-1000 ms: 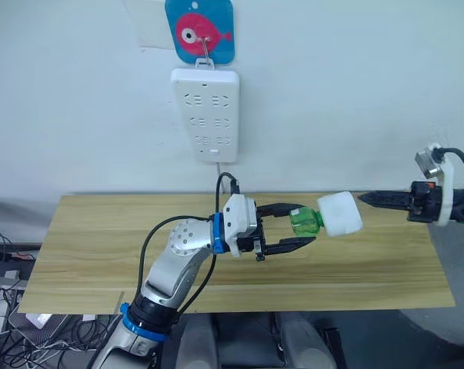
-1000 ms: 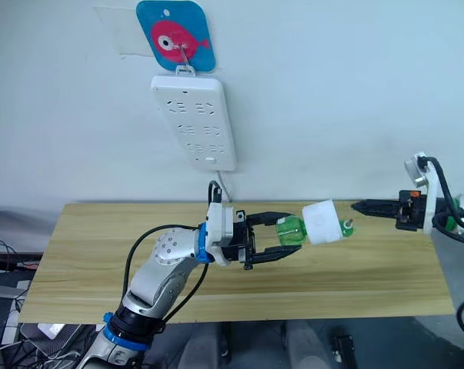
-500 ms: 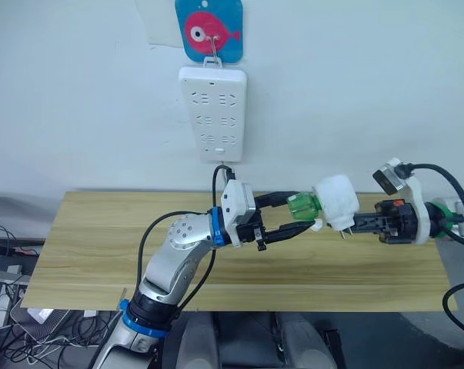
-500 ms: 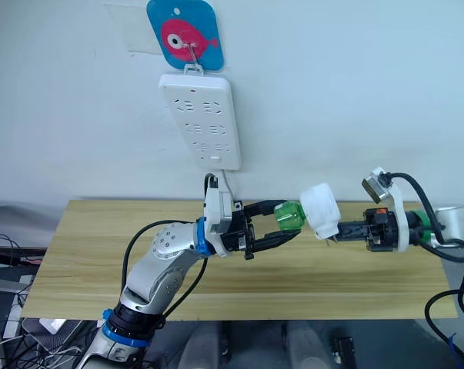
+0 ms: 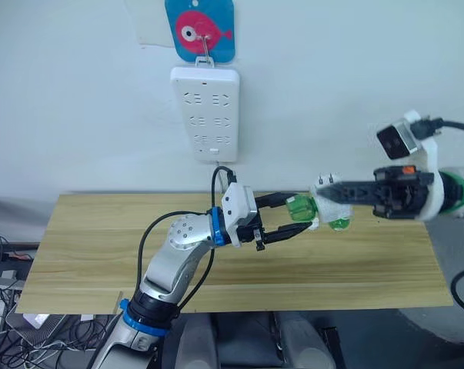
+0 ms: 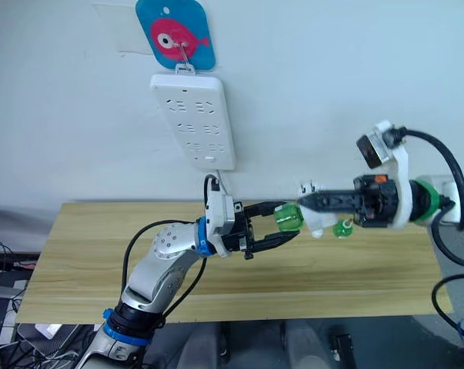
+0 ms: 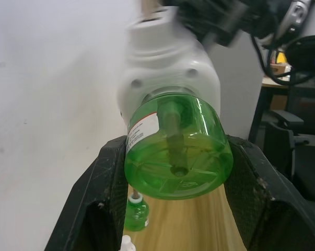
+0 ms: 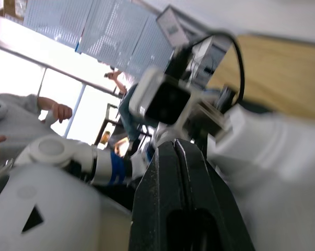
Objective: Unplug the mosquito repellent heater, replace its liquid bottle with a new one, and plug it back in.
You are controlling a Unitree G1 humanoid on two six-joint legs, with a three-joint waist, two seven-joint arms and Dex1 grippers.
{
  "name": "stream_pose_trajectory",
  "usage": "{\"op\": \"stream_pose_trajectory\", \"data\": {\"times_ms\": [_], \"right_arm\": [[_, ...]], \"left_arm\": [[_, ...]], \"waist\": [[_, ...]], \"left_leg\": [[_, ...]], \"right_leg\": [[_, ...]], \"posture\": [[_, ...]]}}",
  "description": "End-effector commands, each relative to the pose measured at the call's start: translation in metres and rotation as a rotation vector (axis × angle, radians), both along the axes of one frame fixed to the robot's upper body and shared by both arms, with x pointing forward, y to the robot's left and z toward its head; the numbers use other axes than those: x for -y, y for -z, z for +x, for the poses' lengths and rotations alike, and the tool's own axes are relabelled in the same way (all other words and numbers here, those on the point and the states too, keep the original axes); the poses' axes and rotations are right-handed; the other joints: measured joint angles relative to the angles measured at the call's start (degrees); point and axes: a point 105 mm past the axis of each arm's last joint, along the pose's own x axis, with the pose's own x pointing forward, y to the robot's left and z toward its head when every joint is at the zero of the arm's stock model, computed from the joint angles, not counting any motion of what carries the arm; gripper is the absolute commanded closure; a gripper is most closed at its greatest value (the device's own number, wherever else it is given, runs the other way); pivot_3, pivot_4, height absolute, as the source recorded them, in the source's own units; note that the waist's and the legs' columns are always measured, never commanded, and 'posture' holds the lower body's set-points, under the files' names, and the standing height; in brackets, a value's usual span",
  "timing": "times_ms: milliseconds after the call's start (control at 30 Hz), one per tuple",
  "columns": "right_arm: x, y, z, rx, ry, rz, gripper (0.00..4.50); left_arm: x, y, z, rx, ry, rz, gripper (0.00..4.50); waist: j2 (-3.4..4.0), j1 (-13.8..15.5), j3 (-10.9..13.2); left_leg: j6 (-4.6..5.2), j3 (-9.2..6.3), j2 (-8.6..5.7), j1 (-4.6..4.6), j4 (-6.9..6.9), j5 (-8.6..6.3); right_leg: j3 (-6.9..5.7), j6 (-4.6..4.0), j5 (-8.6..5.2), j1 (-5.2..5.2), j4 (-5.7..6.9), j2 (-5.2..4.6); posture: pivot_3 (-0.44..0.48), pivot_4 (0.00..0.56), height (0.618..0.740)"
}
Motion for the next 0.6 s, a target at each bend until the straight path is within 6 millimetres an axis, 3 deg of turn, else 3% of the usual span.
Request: {"op": "stream_pose_trajectory", "data": {"times_ms": [33,167,300,467,600], "right_arm": [[-0.003,-0.008,0.022,0.04,0.093,-0.007,4.48],[-0.001,0.004,0.045,0.059,0.166,-0.075,4.48],[0.006,0.028,0.048,0.049,0.17,-0.169,4.48],[0.015,0.059,0.023,-0.041,0.083,-0.226,4.48],[0.016,0.065,-0.004,-0.09,-0.004,-0.217,4.48]], "left_arm": [[0.003,-0.005,-0.009,0.042,0.035,-0.013,2.28],[0.004,-0.002,-0.015,0.039,0.061,-0.009,2.28],[0.003,-0.007,-0.021,0.021,0.083,-0.036,2.28],[-0.001,-0.013,-0.011,0.006,0.02,-0.068,2.28],[-0.002,-0.013,-0.004,-0.02,-0.014,-0.064,2.28]], "waist": [[0.0,-0.1,0.0],[0.0,0.0,0.0],[0.0,0.1,0.0],[0.01,0.5,0.0],[0.0,0.7,0.0]], "left_leg": [[0.0,0.02,0.0,-0.02,0.0,0.0],[-0.01,0.01,0.01,-0.03,-0.01,0.01],[-0.01,0.02,0.03,-0.04,-0.01,0.01],[-0.01,0.01,0.02,-0.04,0.0,0.01],[-0.01,0.02,0.0,-0.03,0.02,0.01]], "right_leg": [[0.01,0.0,0.0,-0.03,0.0,0.0],[0.01,0.0,0.0,-0.07,0.03,-0.01],[-0.01,0.0,0.0,-0.1,0.02,-0.03],[-0.02,0.0,0.0,-0.08,0.02,-0.04],[0.0,0.0,0.0,-0.06,0.06,-0.04]], "posture": [[-0.15,0.28,0.74],[-0.137,0.282,0.74],[-0.13,0.285,0.74],[-0.122,0.291,0.74],[-0.125,0.292,0.74]]}}
